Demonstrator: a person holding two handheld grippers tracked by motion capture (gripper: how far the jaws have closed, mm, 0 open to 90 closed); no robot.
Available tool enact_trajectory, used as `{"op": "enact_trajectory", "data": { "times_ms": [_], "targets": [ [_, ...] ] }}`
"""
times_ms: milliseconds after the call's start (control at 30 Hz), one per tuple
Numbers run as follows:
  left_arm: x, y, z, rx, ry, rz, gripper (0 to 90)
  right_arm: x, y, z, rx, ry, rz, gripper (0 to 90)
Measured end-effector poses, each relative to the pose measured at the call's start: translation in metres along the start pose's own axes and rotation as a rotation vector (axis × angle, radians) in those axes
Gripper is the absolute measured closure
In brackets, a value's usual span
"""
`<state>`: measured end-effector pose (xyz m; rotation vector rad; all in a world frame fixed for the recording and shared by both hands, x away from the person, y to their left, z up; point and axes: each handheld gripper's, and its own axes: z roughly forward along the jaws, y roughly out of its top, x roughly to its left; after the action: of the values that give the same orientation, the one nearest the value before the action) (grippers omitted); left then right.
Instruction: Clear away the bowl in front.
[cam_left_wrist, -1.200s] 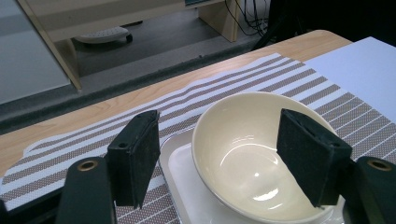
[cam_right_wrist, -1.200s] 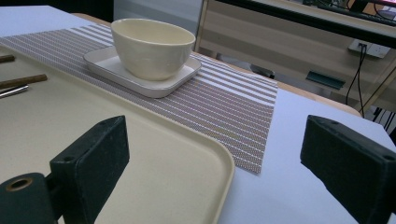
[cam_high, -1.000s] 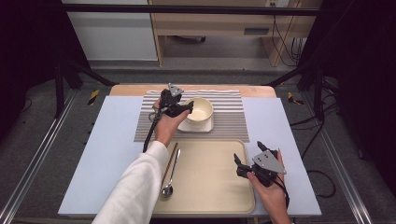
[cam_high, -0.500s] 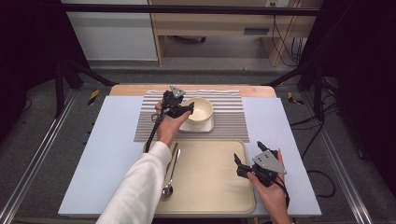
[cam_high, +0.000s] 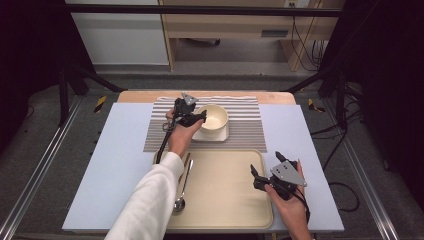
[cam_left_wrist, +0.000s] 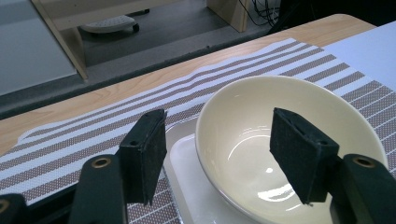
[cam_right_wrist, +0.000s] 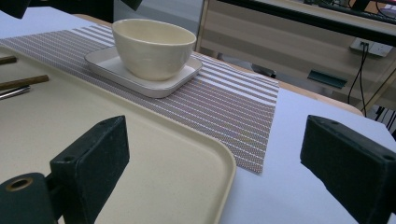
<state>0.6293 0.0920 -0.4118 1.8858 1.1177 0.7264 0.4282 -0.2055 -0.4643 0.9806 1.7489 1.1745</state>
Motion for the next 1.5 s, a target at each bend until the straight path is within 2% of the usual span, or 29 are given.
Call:
{"op": "enact_trajectory", "data": {
  "times_ms": [733,933,1067,1133,1300,1500],
  "targets": [
    [-0.001,-0.02,0.015,0.022,0.039,-0.046,44.2,0.0,-0.001,0.0,0.007,0.004,-0.003,8.2],
    [-0.006,-0.024,0.021,0.045,0.049,-0.048,45.6,0.0,-0.001,0.0,0.009,0.007,-0.001,8.2],
    [-0.008,-0.026,0.025,0.09,0.059,-0.042,47.5,0.0,-0.001,0.001,0.011,0.009,0.002,8.2],
    [-0.009,-0.027,0.026,0.091,0.066,-0.043,48.4,0.0,-0.001,0.001,0.011,0.01,0.001,8.2],
    [-0.006,-0.027,0.029,0.094,0.05,-0.099,49.8,0.0,-0.001,0.001,0.012,0.013,0.0,8.2],
    [-0.004,-0.026,0.035,0.112,0.046,-0.121,51.9,0.0,-0.002,0.002,0.018,0.016,0.005,8.2]
  ]
}}
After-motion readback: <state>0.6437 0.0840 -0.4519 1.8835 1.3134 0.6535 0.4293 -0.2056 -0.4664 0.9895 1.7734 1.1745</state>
